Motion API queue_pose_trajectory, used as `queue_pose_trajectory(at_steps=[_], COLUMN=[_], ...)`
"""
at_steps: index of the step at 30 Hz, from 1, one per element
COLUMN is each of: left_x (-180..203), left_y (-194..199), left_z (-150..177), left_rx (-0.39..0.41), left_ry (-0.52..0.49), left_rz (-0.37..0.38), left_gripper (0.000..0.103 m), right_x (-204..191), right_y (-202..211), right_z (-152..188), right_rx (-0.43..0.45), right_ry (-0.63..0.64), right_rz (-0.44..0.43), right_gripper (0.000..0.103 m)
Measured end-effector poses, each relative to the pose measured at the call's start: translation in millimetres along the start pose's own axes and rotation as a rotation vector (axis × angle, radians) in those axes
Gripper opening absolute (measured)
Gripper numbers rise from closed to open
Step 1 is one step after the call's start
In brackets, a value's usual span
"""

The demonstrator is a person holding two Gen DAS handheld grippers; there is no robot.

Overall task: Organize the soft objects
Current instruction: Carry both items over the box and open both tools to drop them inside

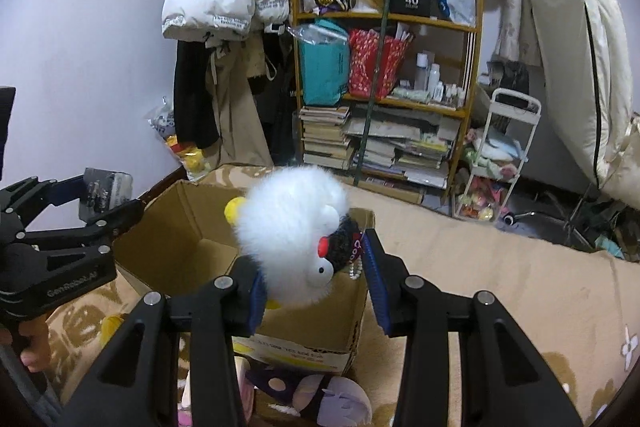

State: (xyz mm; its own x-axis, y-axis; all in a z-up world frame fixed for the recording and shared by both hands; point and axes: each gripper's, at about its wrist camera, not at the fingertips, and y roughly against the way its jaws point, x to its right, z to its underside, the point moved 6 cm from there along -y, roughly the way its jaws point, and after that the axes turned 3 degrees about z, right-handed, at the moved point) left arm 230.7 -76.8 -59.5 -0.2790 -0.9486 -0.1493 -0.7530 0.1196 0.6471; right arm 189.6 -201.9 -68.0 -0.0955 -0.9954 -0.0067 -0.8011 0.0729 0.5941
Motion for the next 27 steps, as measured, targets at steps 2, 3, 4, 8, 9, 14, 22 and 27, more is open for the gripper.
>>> queue_pose_trajectory(at_steps=[2, 3, 4, 8, 9, 14, 22, 27], left_x=[2, 3, 4, 7, 8, 9, 10, 4], left_y=[-8, -12, -14, -25, -27, -33, -30, -22], left_z=[1, 3, 4, 11, 12, 17, 16, 17], left_rx=[-0.013, -0.02, -0.025, -0.064, -0.071, -0.095, -0.091, -0.105], left_ry=[0.002, 0.002, 0.002, -0.009, -0.01, -0.015, -0.024, -0.002], left_rz=[0.009, 0.011, 0.014, 0.026, 0.025, 0.028, 0.028, 0.034], left_gripper=[0.068, 0.068, 0.068, 0.068, 0.068, 0.068, 0.088, 0.096], right_x=[1, 1, 1, -2, -3, -5, -2, -5], right_y=[-4, -5, -8, -18, -22, -33, -38, -28], right_z=[0, 1, 1, 5, 7, 13, 19, 20], right_rx=[0.0, -0.003, -0.009, -0.028, -0.033, -0.059, -0.095, -0.081], right_ry=[0.004, 0.004, 0.007, 0.017, 0.018, 0.023, -0.016, -0.012], right_rz=[-0.008, -0.006, -0.002, -0.021, -0.025, -0.037, -0.077, -0.063], right_gripper=[0.045, 0.045, 0.046, 0.046, 0.046, 0.046, 0.059, 0.082])
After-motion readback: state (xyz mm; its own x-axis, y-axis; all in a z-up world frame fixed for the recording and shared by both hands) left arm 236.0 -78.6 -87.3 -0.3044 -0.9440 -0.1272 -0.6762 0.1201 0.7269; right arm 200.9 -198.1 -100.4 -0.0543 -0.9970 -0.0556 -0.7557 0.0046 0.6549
